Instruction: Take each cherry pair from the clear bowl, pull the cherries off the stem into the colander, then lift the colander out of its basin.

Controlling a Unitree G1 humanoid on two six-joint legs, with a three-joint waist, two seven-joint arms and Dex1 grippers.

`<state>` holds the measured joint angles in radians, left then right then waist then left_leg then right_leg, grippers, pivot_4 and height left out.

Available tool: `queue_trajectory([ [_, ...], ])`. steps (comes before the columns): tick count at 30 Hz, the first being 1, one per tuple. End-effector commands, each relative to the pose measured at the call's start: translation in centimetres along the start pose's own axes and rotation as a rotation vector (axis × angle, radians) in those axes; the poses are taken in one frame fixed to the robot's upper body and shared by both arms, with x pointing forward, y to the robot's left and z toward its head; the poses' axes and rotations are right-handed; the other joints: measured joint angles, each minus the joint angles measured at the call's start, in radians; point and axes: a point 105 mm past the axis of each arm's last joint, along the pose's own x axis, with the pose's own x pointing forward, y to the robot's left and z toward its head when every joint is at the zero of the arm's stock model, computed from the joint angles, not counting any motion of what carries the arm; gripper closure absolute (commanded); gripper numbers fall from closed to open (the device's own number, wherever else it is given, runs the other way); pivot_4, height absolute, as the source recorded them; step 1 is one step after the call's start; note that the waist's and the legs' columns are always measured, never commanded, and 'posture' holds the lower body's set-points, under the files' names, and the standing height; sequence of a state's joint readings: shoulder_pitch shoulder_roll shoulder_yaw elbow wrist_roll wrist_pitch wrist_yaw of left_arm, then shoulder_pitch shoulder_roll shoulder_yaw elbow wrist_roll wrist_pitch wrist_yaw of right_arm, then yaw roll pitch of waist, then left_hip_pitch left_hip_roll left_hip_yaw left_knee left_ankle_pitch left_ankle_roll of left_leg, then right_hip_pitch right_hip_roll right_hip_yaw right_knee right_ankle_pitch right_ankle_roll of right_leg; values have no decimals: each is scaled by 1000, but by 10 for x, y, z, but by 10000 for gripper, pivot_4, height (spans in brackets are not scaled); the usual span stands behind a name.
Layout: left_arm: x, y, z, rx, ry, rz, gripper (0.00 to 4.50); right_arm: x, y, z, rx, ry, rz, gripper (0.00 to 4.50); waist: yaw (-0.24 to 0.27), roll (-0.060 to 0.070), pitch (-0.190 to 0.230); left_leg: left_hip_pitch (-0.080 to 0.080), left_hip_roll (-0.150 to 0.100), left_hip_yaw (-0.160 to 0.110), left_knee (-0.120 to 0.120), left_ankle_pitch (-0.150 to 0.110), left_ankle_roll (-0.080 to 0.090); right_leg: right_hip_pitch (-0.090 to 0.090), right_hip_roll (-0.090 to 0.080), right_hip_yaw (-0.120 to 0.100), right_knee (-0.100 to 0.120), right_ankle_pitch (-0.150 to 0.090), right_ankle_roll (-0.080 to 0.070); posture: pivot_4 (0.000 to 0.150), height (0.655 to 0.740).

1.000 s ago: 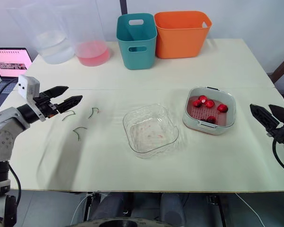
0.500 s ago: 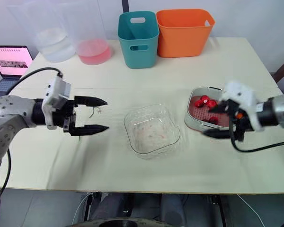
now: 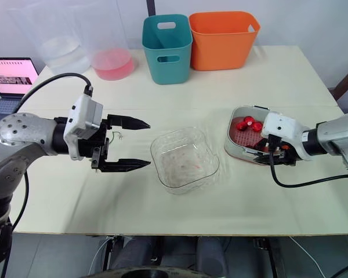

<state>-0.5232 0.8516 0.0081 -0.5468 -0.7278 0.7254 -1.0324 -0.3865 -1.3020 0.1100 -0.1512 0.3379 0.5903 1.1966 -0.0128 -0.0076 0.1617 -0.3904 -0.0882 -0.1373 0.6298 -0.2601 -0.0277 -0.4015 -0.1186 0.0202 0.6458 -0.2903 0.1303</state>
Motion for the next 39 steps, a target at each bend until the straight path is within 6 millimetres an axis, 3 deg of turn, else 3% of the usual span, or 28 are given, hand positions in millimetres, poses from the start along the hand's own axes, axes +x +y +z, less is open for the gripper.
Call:
queue_trajectory([
  [1,0,2,6,40,-12,13,0,-5,-2,4,-15,-11,-23,19186,0,0,0,0,0,0,0,0,0,0,0,0,0,0,0,1500,7400],
  [2,0,2,6,39,-14,15,0,-4,-2,4,-13,-14,-21,19186,1,0,0,0,0,0,0,0,0,0,0,0,0,0,0,1500,7400],
  [4,1,4,5,44,-14,25,0,-3,0,5,-10,-20,-17,24647,1,0,0,0,0,0,0,0,0,0,0,0,0,0,0,1500,7400],
  [8,1,6,6,54,-17,34,0,1,0,1,-26,2,-23,42401,0,0,0,0,0,0,0,0,0,0,0,0,0,0,0,1500,7400],
  [15,0,9,-1,54,8,47,0,-1,-2,4,-22,-16,-36,42728,-1,0,0,1,0,0,1,0,0,1,0,0,0,0,0,1500,7400],
  [29,-2,14,-17,27,21,53,0,-33,-6,17,-70,-39,-62,42728,1,0,0,0,0,0,1,-1,1,1,0,0,0,0,0,1500,7400],
  [39,-5,25,-13,7,-20,72,0,-47,-6,29,-96,-56,-77,42728,0,0,0,0,0,0,1,-1,1,0,0,0,1,0,0,1500,7400],
])
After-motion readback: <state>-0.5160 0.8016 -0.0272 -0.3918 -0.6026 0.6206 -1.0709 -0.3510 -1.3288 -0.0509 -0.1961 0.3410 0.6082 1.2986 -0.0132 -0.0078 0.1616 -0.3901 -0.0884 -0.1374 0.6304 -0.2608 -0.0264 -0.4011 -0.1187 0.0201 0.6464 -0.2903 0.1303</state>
